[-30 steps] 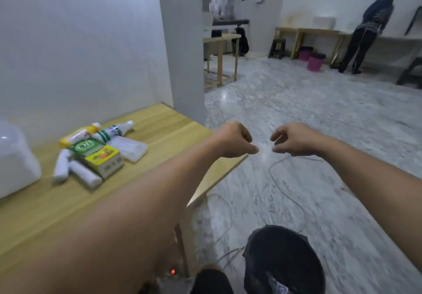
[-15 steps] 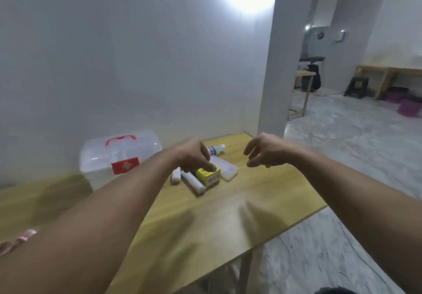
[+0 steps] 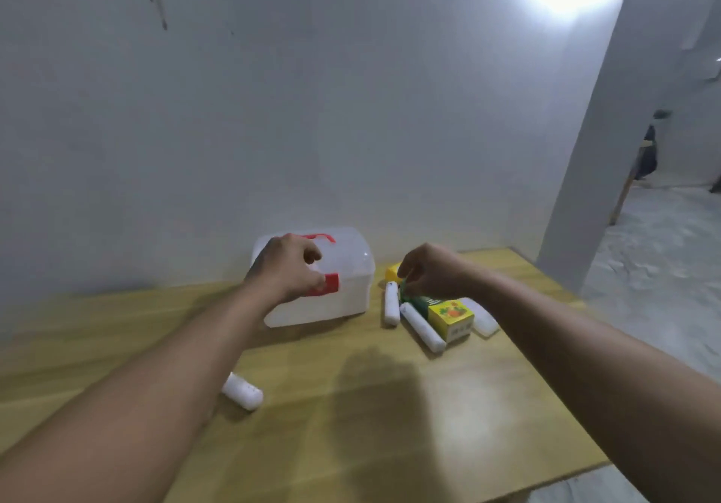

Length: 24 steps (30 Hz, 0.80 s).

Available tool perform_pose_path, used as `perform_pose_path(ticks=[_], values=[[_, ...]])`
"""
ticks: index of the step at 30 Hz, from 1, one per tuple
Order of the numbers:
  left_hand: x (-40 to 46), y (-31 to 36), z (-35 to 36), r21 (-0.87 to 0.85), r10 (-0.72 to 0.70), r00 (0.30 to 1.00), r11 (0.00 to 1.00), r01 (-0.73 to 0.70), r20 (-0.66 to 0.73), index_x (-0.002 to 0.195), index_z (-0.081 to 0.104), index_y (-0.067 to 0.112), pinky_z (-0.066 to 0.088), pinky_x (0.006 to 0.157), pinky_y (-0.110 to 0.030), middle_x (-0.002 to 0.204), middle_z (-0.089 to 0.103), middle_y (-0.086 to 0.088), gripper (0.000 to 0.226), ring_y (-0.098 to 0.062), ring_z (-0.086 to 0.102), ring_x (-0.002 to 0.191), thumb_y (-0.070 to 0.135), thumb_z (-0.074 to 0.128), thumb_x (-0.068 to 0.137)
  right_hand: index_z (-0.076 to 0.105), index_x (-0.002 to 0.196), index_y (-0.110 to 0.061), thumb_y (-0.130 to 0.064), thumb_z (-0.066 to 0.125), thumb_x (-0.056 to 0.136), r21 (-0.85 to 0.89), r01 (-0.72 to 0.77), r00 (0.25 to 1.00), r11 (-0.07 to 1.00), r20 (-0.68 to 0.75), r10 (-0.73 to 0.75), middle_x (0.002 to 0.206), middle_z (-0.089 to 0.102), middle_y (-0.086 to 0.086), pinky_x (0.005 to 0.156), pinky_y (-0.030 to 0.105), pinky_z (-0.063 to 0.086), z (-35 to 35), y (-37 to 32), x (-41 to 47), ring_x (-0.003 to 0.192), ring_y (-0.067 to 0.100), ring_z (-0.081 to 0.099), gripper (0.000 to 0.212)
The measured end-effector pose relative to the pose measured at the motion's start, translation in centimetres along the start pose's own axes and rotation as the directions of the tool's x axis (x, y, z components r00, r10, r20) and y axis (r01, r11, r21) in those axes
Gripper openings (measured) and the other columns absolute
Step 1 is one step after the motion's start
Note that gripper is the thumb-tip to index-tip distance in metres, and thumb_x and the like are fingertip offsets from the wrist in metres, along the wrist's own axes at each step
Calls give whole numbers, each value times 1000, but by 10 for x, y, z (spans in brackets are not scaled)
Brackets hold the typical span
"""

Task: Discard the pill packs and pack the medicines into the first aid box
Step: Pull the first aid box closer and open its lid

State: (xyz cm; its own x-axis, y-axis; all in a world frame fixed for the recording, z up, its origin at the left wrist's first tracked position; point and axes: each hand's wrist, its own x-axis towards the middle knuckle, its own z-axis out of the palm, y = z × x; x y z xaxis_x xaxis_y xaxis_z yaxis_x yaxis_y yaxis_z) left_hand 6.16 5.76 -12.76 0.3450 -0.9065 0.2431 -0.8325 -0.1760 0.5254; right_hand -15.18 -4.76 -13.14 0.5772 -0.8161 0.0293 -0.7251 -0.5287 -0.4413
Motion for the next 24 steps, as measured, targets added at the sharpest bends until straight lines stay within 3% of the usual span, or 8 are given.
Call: perform_pose_path(ticks=[3, 7, 10, 13, 15, 18, 24], values=[[3, -28, -2, 123, -19, 997, 992, 28, -70, 125, 61, 17, 45, 100, -37, 131, 58, -4, 56, -24, 53, 121, 26, 78, 72, 71, 93, -13, -21, 74, 77, -28, 71, 992, 997, -104, -74, 89, 71, 2, 76, 32, 54, 20, -21, 10, 83, 20, 64, 18], [4, -53, -1, 248, 3, 1000, 969, -6, 12, 143, 41, 19, 32, 113, -40, 153, 34, -4, 81, -24, 32, 140, 41, 76, 74, 67, 78, -17, -28, 73, 77, -51, 68, 976, 996, -205, -77, 82, 71, 3, 71, 34, 53, 56, -36, 18, 79, 23, 63, 13], [7, -63, 1, 296, 22, 997, 954, -44, 77, 150, 25, 22, 19, 120, -42, 161, 14, -1, 89, -21, 16, 148, 44, 72, 77, 65, 94, -14, -31, 70, 81, -78, 64, 954, 995, -286, -84, 93, 69, 3, 71, 35, 51, 83, -40, 20, 88, 26, 63, 22], [11, -69, 5, 347, 40, 993, 935, -77, 111, 152, 16, 23, 11, 121, -44, 162, 8, 3, 94, -15, 6, 150, 43, 72, 79, 61, 102, -12, -27, 77, 75, -435, 235, 788, 869, -437, -432, 102, 62, 6, 69, 37, 48, 98, -40, 26, 90, 30, 59, 35], [13, -75, 9, 343, 72, 994, 934, -96, 81, 152, 17, 23, 13, 121, -43, 162, 12, 5, 95, -14, 7, 149, 39, 74, 78, 59, 106, -11, -26, 83, 66, -566, 304, 714, 766, -396, -577, 111, 61, 11, 80, 41, 51, 101, -39, 34, 99, 31, 59, 49], [14, -82, 14, 278, 126, 992, 953, -122, 6, 150, 25, 23, 20, 120, -37, 159, 22, 5, 88, -13, 14, 148, 29, 76, 78, 55, 119, -11, -30, 85, 64, -626, 390, 719, 675, -251, -648, 129, 57, 14, 100, 46, 44, 101, -38, 47, 118, 33, 53, 65], [18, -87, 22, 223, 154, 985, 966, -133, -77, 147, 33, 22, 21, 118, -29, 156, 30, 5, 83, -13, 20, 147, 25, 78, 77, 57, 116, -10, -26, 88, 60, -618, 463, 694, 635, -193, -694, 127, 60, 13, 100, 42, 44, 99, -38, 63, 118, 31, 56, 66]])
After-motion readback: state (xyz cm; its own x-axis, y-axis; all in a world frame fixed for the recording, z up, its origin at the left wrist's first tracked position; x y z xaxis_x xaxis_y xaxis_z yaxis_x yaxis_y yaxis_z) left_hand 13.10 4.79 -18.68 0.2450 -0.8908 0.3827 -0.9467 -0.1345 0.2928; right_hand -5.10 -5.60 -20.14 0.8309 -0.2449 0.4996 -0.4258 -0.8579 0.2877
